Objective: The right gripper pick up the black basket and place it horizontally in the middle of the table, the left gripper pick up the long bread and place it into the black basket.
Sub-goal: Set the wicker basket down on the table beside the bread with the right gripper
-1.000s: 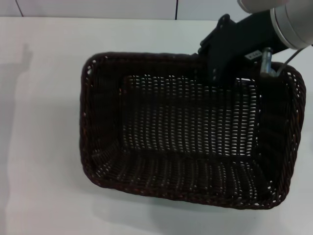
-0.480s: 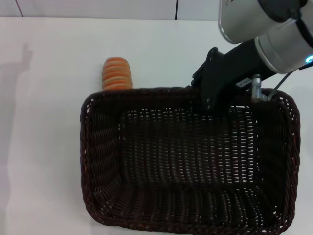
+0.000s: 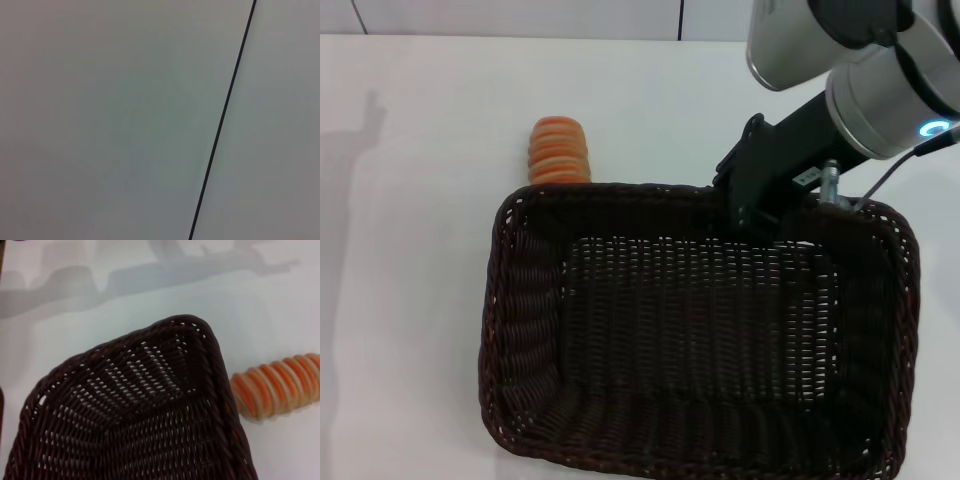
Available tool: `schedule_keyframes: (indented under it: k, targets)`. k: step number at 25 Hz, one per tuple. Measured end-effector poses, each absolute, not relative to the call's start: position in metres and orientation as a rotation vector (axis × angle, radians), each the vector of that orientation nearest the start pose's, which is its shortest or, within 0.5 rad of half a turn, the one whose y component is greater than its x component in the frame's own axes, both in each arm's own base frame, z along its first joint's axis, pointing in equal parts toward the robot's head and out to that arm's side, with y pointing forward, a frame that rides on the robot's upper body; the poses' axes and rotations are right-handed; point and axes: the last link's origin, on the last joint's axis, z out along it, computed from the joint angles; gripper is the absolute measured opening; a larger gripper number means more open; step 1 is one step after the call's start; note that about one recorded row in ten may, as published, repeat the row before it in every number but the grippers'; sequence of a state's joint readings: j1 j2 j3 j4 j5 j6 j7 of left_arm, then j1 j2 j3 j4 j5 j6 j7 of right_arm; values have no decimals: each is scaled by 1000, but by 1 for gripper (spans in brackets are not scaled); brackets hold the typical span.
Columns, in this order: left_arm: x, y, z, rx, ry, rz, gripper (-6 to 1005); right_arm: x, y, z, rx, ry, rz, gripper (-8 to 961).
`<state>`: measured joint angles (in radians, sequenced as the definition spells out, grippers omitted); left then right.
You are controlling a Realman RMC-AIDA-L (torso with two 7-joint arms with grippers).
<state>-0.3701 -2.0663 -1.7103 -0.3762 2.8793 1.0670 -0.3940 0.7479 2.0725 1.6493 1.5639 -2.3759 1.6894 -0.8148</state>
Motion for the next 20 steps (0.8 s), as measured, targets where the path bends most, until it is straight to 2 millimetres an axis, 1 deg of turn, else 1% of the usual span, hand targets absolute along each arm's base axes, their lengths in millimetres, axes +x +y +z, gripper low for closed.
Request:
schedule_keyframes:
  k: [3,13,16,18,20]
  targets:
    - [-338,355,72,-1213,-651,-946,814,69,340,-12,-2956,160,-418,265]
    - [-339,350,73,-1198,-657,-986,813,71,343,-18,-2904,133,-501,282]
    - [-340,349,73,-1196,-655,-988,813,69,347,-16,-2869,122,-503,394]
    - [-340,348,73,-1196,-655,-988,813,62,355,-9,-2787,73,-503,468]
    - [-340,348,73,-1196,-654,-990,813,60,356,-7,-2771,59,-499,509]
